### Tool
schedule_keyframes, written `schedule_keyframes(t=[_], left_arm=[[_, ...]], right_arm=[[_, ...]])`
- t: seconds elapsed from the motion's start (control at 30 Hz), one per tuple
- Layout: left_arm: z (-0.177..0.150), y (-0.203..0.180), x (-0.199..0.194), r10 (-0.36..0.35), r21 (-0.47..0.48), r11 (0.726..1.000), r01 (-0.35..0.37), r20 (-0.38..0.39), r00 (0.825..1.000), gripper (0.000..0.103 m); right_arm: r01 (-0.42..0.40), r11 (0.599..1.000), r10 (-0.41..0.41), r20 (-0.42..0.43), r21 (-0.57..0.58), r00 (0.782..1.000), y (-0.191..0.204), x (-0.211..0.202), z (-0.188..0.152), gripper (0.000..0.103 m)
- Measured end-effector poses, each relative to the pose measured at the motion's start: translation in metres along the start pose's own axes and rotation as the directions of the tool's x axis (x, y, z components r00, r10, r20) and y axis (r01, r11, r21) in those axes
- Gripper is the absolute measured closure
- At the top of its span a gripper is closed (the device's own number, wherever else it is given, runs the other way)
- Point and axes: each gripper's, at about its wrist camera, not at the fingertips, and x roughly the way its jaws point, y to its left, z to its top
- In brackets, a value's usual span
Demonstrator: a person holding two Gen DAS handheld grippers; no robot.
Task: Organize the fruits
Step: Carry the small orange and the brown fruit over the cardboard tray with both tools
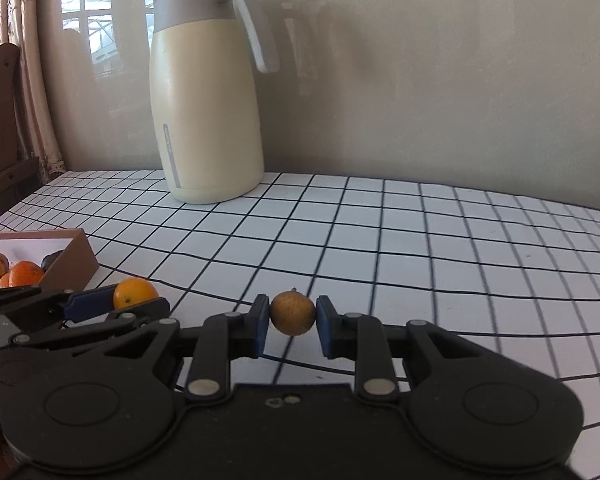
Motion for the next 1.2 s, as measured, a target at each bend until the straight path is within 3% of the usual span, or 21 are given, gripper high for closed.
schedule_keyframes(t=[0.27,0.63,0.8,1.2], left_arm=[[0.003,-0.012,-0.046,-0.035,0.028,0.999,0.034,0.064,0.997,0.069],[-0.019,0.0,-0.112,-0.046,0.01,0.999,0.045,0.112,0.993,0.069],[-0.031,0.02,-0.137,0.002,-0.025,1.0,0.001,0.144,0.99,0.069],[-0.043,0.065,-0.174,0.115,-0.101,0.99,-0.099,0.168,0.979,0.069]], right_arm=[[0.05,0.999,-0.05,0.046,0.007,0.998,-0.012,-0.048,-0.001,0.087],[0.071,0.997,-0.068,0.106,-0.023,0.992,0.022,-0.109,-0.015,0.087],[0.075,0.996,-0.065,0.172,-0.052,0.983,0.046,-0.135,-0.021,0.087],[-0.017,0.99,0.047,0.209,-0.142,0.977,0.104,-0.146,-0.019,0.087]])
